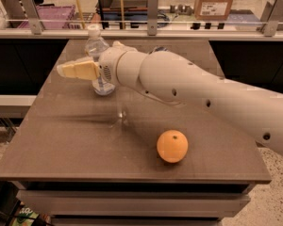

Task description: Knock blue plastic bottle over

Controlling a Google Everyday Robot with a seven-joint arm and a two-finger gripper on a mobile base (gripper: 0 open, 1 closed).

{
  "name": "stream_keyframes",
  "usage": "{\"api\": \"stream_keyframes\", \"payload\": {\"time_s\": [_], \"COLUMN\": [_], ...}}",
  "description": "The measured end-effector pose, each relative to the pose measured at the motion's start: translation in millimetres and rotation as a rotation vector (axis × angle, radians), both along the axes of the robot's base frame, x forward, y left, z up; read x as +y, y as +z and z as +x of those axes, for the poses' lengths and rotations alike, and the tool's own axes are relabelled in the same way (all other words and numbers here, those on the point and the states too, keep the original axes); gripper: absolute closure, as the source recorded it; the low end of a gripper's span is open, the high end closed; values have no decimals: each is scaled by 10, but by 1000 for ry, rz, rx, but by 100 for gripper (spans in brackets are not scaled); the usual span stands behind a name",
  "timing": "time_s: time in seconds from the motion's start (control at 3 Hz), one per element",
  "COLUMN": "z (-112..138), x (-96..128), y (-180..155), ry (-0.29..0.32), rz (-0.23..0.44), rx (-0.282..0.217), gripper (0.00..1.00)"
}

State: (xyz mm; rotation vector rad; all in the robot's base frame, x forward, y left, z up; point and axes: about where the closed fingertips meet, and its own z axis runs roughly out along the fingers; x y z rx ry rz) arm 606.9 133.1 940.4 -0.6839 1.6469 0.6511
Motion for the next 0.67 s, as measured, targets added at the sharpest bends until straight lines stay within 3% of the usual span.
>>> {"api": "stream_keyframes", "payload": {"time_s": [0.33,0.67], "z": [119,115], "x": [51,68], "y": [-101,-103], "ry": [-9,-7], "rz": [23,25], "rx": [-25,-25], "gripper": [17,41]}}
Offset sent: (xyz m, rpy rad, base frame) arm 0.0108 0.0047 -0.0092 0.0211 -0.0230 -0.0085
